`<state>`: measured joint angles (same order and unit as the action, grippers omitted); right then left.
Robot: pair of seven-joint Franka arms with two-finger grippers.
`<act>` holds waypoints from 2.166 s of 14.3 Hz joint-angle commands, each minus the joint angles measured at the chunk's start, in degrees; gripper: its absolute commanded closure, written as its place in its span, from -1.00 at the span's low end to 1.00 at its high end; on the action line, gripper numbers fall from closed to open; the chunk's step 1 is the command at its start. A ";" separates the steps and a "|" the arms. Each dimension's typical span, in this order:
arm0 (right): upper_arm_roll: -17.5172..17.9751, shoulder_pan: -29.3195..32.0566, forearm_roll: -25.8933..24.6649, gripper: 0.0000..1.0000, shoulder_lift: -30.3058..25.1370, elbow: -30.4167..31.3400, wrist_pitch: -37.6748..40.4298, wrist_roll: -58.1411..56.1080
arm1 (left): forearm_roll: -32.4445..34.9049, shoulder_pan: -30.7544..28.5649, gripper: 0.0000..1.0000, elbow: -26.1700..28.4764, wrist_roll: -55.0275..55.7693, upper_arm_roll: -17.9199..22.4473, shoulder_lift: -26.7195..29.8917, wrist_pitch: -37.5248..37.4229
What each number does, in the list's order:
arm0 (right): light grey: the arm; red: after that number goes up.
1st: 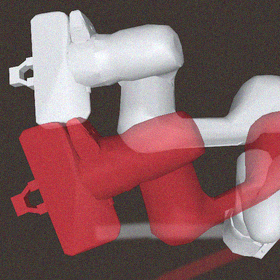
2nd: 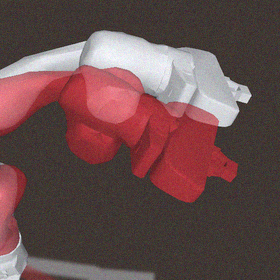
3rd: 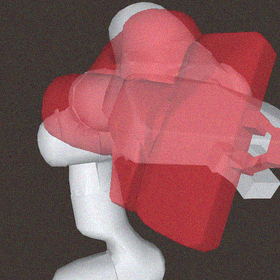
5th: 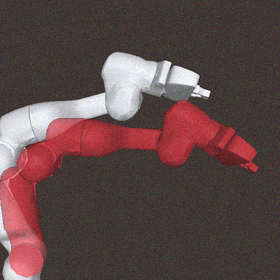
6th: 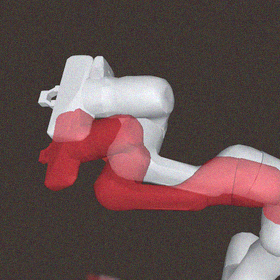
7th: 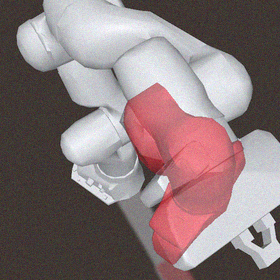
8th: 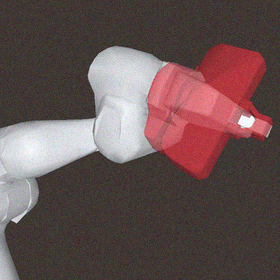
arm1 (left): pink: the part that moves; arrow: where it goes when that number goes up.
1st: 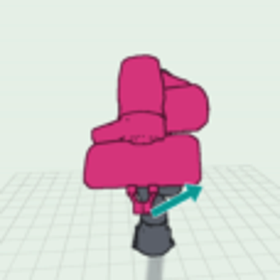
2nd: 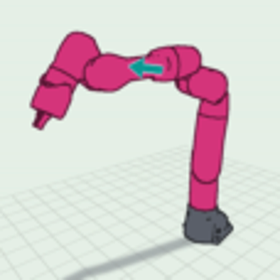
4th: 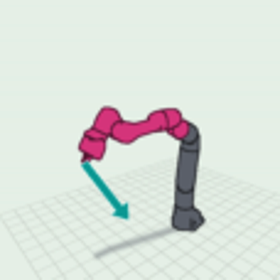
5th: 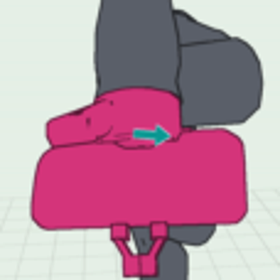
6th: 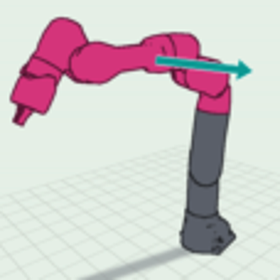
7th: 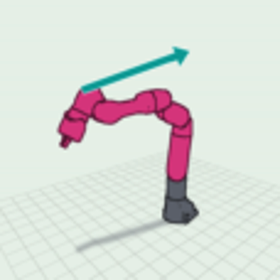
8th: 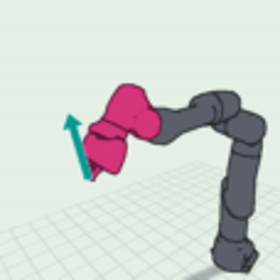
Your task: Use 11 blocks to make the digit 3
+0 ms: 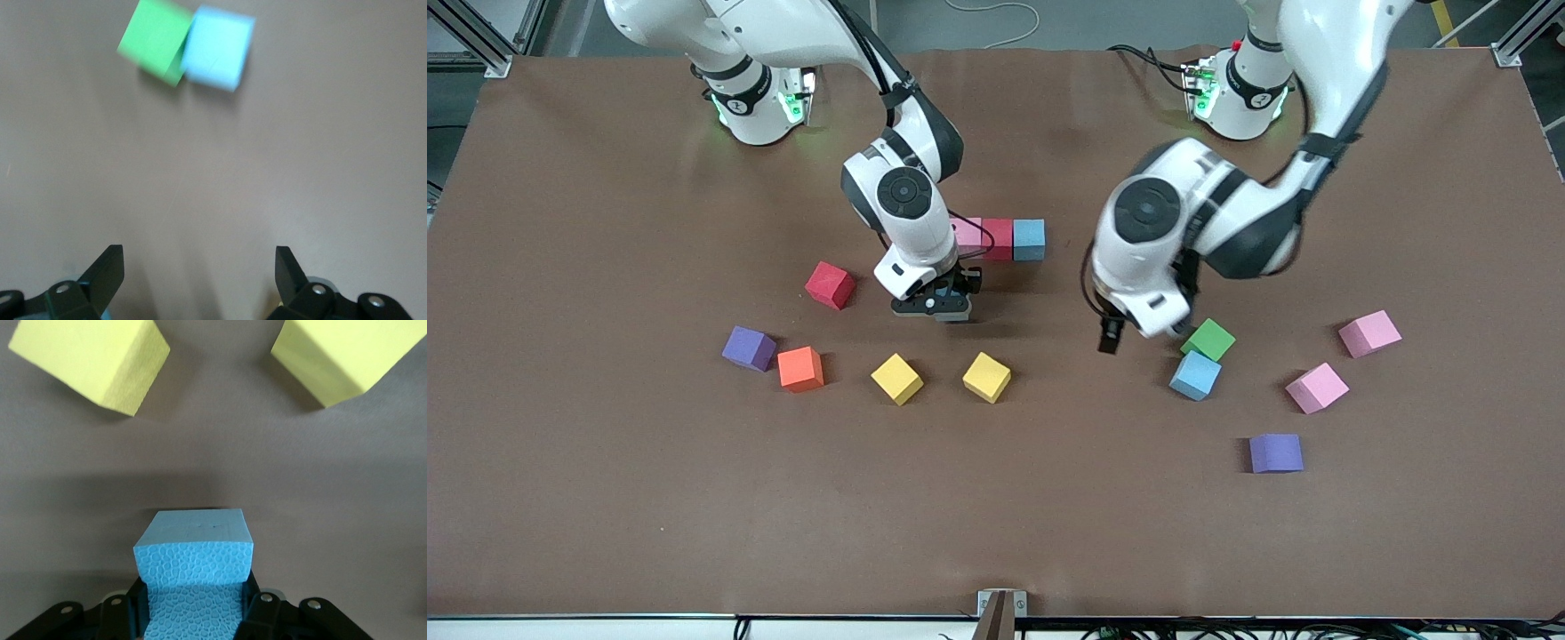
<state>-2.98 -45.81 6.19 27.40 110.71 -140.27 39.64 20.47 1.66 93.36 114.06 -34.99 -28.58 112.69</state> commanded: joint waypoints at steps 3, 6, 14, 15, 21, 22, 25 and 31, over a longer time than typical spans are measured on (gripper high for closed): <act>-0.18 -2.61 0.05 0.86 -1.12 3.10 -1.24 2.46 | 4.67 2.21 -1.00 -9.32 -20.94 6.06 -4.29 -2.56; -0.18 -3.58 0.05 0.86 -1.12 5.82 -4.21 2.46 | 4.85 1.95 -1.00 -10.13 -34.29 8.18 -4.03 -2.56; -0.18 -5.96 0.14 0.86 -1.03 6.36 -4.58 5.27 | 12.03 2.65 -1.00 -10.13 -54.99 10.91 -3.59 -5.36; -0.18 -6.13 0.14 0.86 -1.03 6.44 -4.49 5.27 | 13.01 2.65 -1.00 -10.13 -56.56 10.82 -3.85 -6.94; -0.18 -6.14 0.05 0.86 -1.03 6.45 -3.87 5.27 | 12.41 1.33 -1.00 -10.13 -60.53 10.91 -3.41 -7.92; -0.09 -6.22 0.14 0.86 -1.03 6.45 -3.79 5.27 | 12.49 1.33 -1.00 -10.13 -60.53 10.91 -3.41 -7.92; -0.09 -6.57 0.14 0.86 -1.03 6.88 -3.70 5.62 | 13.28 1.51 -1.00 -10.13 -60.62 10.99 -3.50 -7.92; -0.09 -6.58 0.14 0.86 -1.03 7.76 -3.61 6.41 | 13.02 1.59 -1.00 -10.04 -61.06 10.99 -3.59 -7.92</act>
<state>-2.89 -51.50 6.19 27.32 115.90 -143.86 44.38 32.53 2.84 84.14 53.99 -24.26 -32.09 105.87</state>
